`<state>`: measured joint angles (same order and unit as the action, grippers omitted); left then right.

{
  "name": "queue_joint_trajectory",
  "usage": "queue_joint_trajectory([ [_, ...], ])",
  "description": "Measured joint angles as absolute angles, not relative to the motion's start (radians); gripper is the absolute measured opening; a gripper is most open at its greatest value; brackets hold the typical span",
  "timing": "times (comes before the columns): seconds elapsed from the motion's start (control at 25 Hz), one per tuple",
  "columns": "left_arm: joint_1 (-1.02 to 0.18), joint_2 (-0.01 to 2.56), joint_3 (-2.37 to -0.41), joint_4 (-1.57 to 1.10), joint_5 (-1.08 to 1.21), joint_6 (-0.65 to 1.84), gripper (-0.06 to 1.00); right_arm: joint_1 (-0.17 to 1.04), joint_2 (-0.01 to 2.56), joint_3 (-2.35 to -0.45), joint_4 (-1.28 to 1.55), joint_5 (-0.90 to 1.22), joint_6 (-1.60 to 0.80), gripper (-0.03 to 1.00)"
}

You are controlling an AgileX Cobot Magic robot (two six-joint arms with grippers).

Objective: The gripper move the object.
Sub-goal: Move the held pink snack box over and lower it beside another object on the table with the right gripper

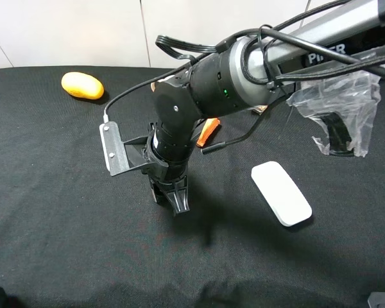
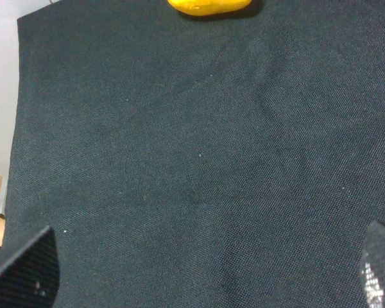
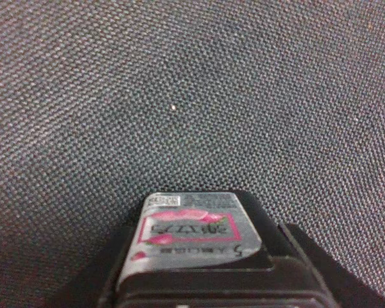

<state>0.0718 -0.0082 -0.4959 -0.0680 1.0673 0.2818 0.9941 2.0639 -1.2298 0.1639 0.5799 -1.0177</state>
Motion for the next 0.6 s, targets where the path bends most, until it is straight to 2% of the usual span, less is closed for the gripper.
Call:
queue_joint_trajectory([
  [0.6,0.072,-0.008,-0.496,-0.068,1.067,0.283,0.99,0.994,2.025,-1.230,0.177,0.657,-1.018,0.34],
])
